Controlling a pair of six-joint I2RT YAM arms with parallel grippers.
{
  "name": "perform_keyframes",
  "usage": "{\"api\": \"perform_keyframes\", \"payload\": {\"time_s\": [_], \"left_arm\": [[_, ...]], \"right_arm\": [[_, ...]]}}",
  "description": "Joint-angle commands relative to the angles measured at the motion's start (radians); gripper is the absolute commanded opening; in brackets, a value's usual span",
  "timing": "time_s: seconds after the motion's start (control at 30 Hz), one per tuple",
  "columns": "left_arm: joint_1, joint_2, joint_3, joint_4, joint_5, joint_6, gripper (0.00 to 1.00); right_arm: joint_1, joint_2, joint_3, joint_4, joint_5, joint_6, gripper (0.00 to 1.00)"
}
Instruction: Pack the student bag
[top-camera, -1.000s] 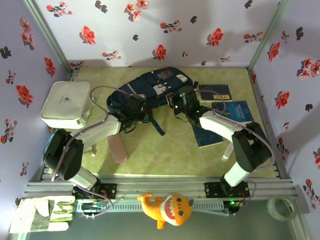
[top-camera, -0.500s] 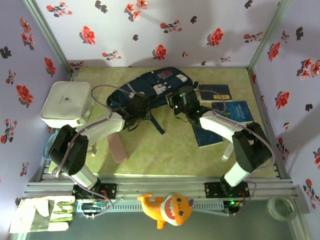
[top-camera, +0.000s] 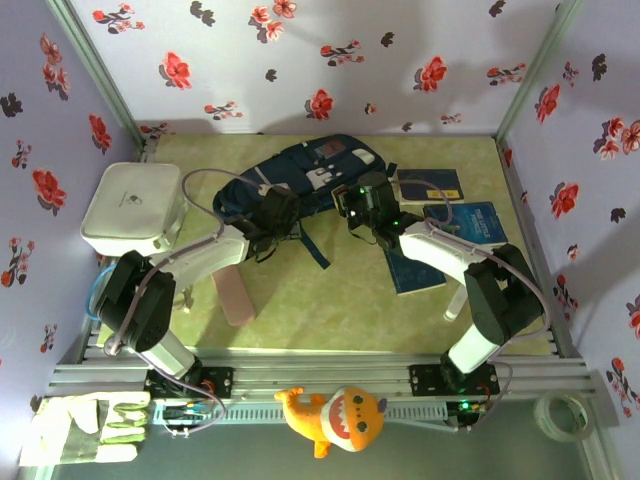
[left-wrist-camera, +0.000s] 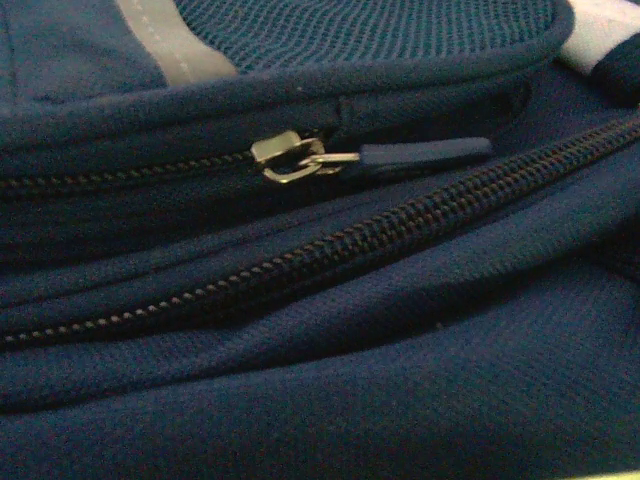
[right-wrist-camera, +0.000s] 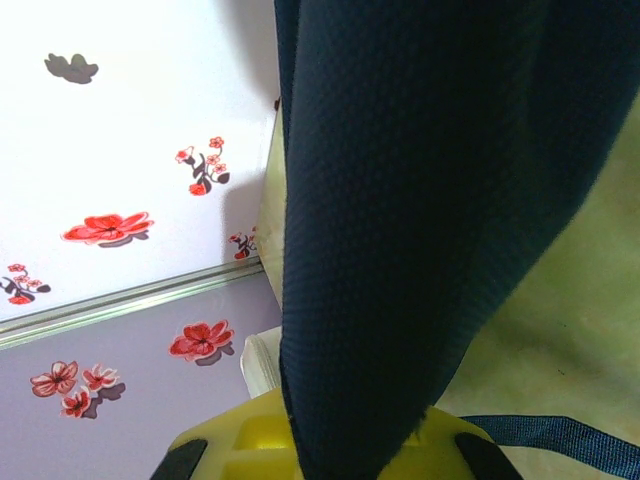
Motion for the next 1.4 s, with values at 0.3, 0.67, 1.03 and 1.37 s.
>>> {"api": "perform_keyframes", "payload": {"time_s": [0.3,0.67,1.03,1.37], "left_arm": [[0.047,-0.163,-0.209,-0.022,-0.048,-0.004,0.00],[0.131,-0.222,-0.258,-0.003,0.060,0.097,0.00],[0.132,-0.149,-0.232,0.074,0.091,0.136,0.12],[0.132,-0.110,-0.225,0.121,0.089,0.143,0.23]], "right_arm": [[-0.043,-0.063,-0.051,0.055,0.039,-0.050,0.00],[-0.046,-0.047,-0.067,0.071,0.002,-0.049,0.00],[-0.040,-0.068,-0.067,0.078,-0.015,-0.050,0.00],[-0.033,-0.068,-0.060,0.081,-0.019,-0.049,0.00]]}}
